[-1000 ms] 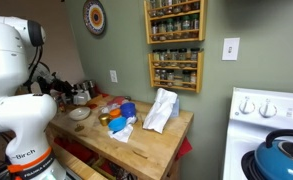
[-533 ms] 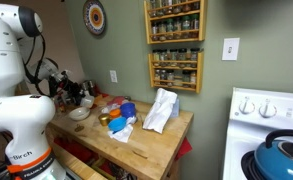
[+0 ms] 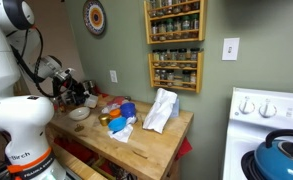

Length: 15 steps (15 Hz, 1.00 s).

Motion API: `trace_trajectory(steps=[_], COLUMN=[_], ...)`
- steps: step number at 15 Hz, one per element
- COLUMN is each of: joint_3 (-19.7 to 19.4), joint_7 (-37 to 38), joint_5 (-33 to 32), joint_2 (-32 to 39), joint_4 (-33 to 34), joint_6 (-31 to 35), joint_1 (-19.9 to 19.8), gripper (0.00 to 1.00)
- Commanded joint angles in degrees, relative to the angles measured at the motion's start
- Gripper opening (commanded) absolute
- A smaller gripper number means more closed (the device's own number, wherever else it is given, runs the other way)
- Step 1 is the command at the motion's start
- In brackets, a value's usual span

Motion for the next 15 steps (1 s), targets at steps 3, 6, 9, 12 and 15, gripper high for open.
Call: trace_trajectory(steps=[3,6,9,12,15], joint_3=[-0.6,-2.1,-3.5,-4.8,-5.9], joint_7=[-2.6,-7.2,-14.6,-21.9,-28.2], joint_5=[0.9,2.8,6.7,11.7,16.2], joint_2=[1.5,1.1,0.8,0.4,-0.3], joint_4=[-1.0,-2.4,-4.2,-6.0,-7.4], joint_6=[3.4,9.5,19.0,25.2,27.6], joint_1=[-6.4,-9.9,-13.0,-15.0,-16.2], gripper=[0.01,0.01,0.01,0.01,0.01])
